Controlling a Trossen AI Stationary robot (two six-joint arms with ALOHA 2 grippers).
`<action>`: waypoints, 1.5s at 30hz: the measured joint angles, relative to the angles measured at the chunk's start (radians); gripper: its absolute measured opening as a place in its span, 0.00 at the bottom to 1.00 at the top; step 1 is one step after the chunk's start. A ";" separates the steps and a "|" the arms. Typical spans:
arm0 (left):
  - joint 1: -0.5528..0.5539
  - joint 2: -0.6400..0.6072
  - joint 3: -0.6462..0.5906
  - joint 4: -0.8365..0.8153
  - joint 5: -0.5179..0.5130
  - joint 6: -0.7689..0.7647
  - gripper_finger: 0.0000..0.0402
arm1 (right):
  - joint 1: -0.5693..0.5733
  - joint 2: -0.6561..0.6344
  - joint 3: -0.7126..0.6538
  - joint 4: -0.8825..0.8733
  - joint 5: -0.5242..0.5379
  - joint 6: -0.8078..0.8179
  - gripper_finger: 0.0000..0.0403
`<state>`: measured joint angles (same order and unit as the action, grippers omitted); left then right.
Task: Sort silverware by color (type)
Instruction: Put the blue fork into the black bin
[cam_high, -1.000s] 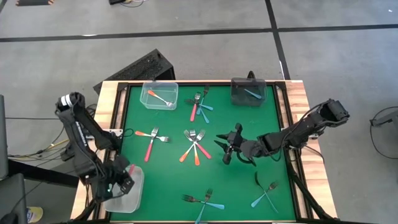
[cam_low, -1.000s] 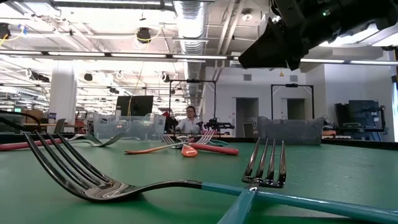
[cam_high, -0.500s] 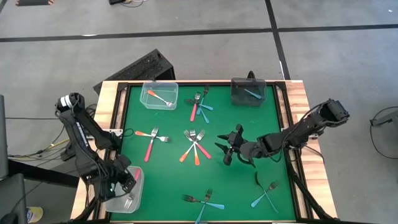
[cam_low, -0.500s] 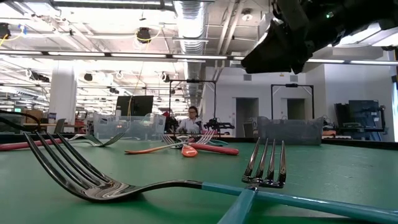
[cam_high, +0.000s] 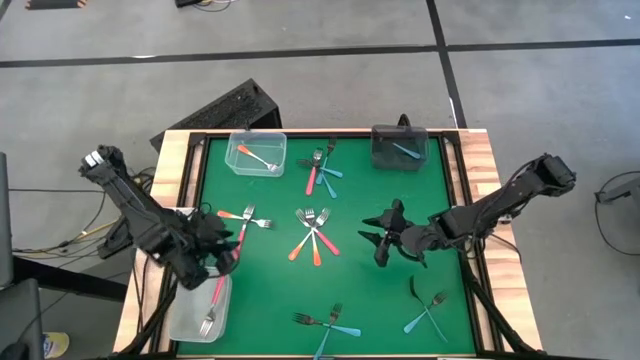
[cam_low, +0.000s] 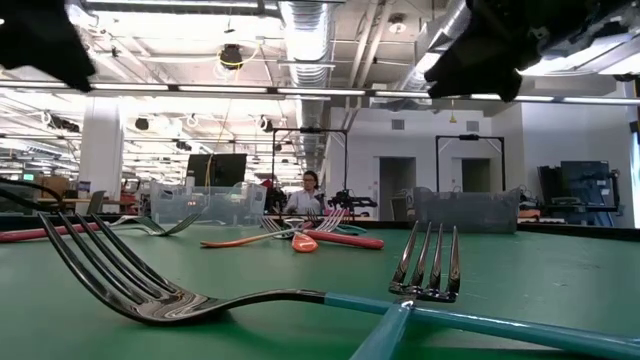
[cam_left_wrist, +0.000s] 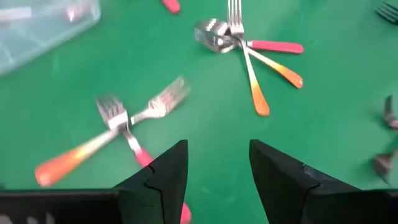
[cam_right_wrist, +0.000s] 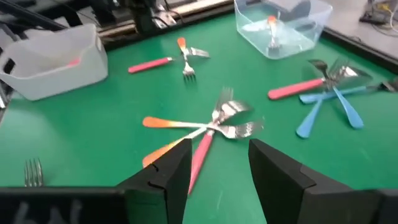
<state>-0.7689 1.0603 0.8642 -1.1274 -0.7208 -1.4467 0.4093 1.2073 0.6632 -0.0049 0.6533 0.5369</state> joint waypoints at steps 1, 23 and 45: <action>0.025 0.000 0.000 0.024 -0.001 0.064 0.39 | 0.003 -0.002 0.000 -0.024 0.000 0.010 0.45; 0.432 0.021 -0.171 0.824 0.227 1.042 0.39 | 0.019 -0.020 0.169 -0.863 -0.221 0.486 0.27; 0.528 0.021 -0.369 1.257 0.349 1.151 0.39 | 0.435 0.121 0.112 -0.684 -0.550 1.037 0.31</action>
<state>-0.2412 1.0813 0.4957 0.1300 -0.3717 -0.2958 0.8446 1.3288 0.7753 -0.6893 0.1032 1.5737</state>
